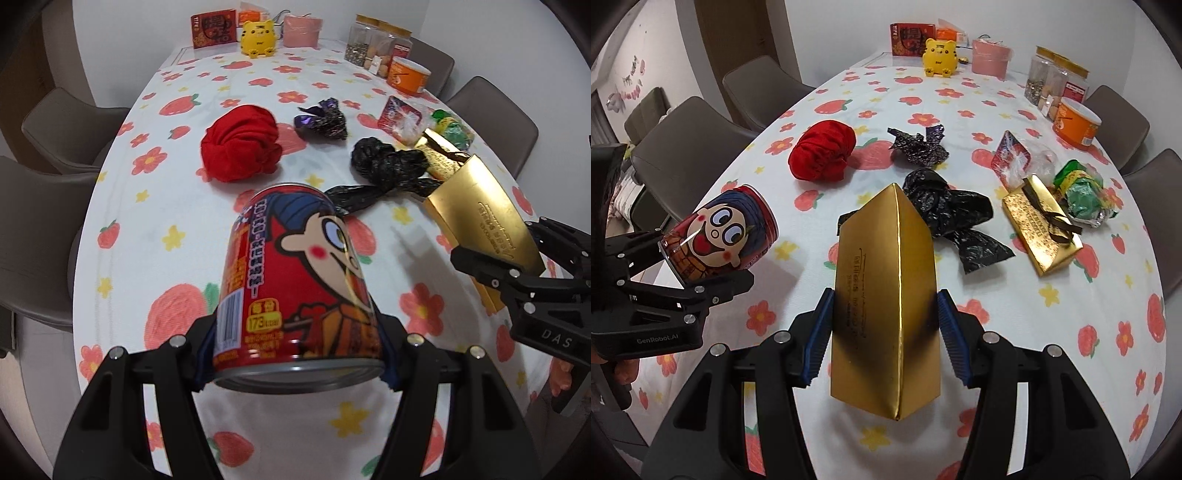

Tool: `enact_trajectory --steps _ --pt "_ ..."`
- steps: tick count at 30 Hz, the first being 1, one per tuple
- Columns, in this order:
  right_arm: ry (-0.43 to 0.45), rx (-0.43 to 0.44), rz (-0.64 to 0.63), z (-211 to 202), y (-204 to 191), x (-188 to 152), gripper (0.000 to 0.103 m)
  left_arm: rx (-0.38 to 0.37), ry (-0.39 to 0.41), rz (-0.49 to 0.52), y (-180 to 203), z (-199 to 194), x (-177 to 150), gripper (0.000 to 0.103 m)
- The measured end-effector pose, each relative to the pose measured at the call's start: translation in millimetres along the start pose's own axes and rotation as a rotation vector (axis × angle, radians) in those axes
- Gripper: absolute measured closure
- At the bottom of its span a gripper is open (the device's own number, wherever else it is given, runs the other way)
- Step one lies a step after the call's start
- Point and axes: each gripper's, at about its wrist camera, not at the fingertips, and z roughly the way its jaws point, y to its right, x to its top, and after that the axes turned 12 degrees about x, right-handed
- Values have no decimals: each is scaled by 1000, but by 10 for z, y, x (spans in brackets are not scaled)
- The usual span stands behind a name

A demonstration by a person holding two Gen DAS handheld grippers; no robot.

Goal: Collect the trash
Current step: 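Grasp the red drink can with the left tool while the right tool grasps the gold box, then carry the can and gold box to the grey bin and open both tools to drop them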

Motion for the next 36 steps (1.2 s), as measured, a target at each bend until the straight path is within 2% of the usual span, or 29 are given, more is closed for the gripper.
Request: enact_trajectory --steps 8,14,20,27,32,36 --pt "67 -104 141 -526 457 -355 50 -88 56 153 681 -208 142 37" --pt "126 -194 239 -1091 976 -770 50 -170 96 272 1501 -385 249 37" --pt "154 -284 339 -1759 1670 -1313 50 -255 111 364 2547 -601 256 37" --pt "180 -390 454 -2578 2453 -2080 50 -355 118 484 3914 -848 107 37" --pt "196 -463 539 -3071 2906 -2607 50 -421 124 567 4872 -1012 -20 37" --pt "209 -516 624 -3352 3199 -2983 50 -467 119 648 5485 -1083 -88 37"
